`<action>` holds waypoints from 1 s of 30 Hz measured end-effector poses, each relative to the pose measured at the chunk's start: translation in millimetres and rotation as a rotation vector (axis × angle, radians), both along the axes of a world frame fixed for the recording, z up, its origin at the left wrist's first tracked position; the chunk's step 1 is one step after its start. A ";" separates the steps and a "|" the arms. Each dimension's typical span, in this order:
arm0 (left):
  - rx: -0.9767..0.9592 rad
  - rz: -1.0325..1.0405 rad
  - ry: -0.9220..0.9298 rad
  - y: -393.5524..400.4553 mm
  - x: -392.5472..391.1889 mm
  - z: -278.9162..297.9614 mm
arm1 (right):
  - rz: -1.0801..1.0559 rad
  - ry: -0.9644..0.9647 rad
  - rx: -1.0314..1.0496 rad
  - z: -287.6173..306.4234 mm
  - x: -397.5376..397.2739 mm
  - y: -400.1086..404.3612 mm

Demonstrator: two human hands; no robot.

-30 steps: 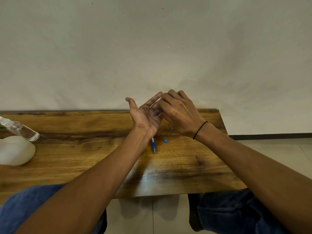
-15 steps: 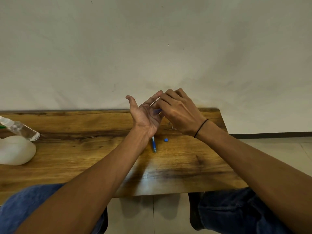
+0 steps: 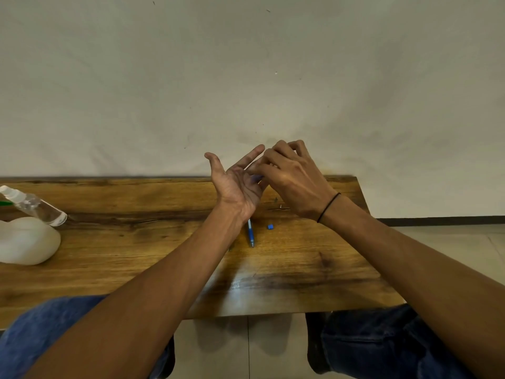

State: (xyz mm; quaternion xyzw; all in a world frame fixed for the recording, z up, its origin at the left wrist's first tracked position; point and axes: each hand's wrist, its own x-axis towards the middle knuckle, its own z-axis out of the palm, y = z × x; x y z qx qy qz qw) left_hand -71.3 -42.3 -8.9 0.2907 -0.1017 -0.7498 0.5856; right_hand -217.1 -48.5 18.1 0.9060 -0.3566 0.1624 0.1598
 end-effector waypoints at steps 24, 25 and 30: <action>0.166 0.049 -0.511 -9.3 10.6 10.9 | -0.192 -0.280 0.132 7.0 -4.6 -2.2; 0.166 0.060 -0.554 -10.4 13.5 13.3 | -0.221 -0.311 0.146 7.5 -4.8 -3.2; 0.102 0.043 -0.680 -9.2 20.5 23.1 | -0.276 -0.379 0.173 9.4 -2.3 -4.0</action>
